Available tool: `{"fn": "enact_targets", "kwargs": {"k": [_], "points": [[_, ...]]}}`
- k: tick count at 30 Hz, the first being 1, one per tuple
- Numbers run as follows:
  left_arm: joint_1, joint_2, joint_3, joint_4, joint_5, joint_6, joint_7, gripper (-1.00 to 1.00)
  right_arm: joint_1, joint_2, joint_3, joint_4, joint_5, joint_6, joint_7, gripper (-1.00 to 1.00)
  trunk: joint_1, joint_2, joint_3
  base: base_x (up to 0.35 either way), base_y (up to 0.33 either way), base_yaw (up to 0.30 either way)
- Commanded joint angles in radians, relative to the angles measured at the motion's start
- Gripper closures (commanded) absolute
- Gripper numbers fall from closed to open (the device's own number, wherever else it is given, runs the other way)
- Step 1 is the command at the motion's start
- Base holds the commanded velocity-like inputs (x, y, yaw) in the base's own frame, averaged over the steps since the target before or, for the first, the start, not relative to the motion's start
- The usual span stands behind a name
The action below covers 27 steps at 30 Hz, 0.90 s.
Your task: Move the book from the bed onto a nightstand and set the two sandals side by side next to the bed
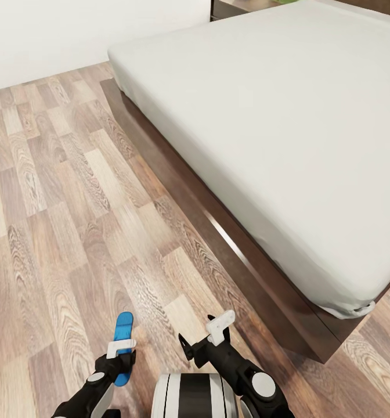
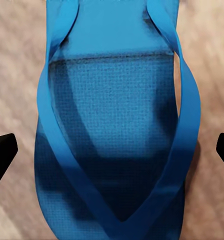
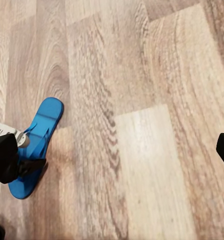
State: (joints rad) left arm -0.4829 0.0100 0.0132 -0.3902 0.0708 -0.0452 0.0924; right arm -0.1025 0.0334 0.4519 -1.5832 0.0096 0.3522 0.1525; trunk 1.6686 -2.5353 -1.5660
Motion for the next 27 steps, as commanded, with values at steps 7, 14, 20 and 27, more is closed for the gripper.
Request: {"fn": "enact_targets", "kwargs": {"k": [7, 14, 20, 27], "points": [[0.0, 0.0, -0.001, 0.001, 0.007, -0.003, 0.001, -1.0, 0.0, 0.0, -0.001, 0.0, 0.001, 0.006, 0.003, -1.0, 0.0, 0.0, -0.001, 0.0, 0.0, 0.0], [-0.001, -0.001, -0.001, 0.001, 0.007, -0.003, 0.001, -1.0, 0.0, 0.0, -0.001, 0.0, 0.001, 0.006, 0.003, -1.0, 0.0, 0.0, -0.001, 0.0, 0.0, 0.0], [-0.001, -0.001, -0.001, 0.0, 0.007, -0.003, 0.001, -1.0, 0.0, 0.0, -0.001, 0.0, 0.001, 0.007, 0.003, -1.0, 0.0, 0.0, -0.001, 0.0, 0.0, 0.0], [-0.002, -0.001, -0.002, -0.005, 0.007, -0.003, 0.001, -1.0, 0.0, 0.0, -0.002, 0.0, 0.001, 0.007, 0.002, -1.0, 0.0, 0.0, -0.001, 0.0, 0.0, 0.0]]}}
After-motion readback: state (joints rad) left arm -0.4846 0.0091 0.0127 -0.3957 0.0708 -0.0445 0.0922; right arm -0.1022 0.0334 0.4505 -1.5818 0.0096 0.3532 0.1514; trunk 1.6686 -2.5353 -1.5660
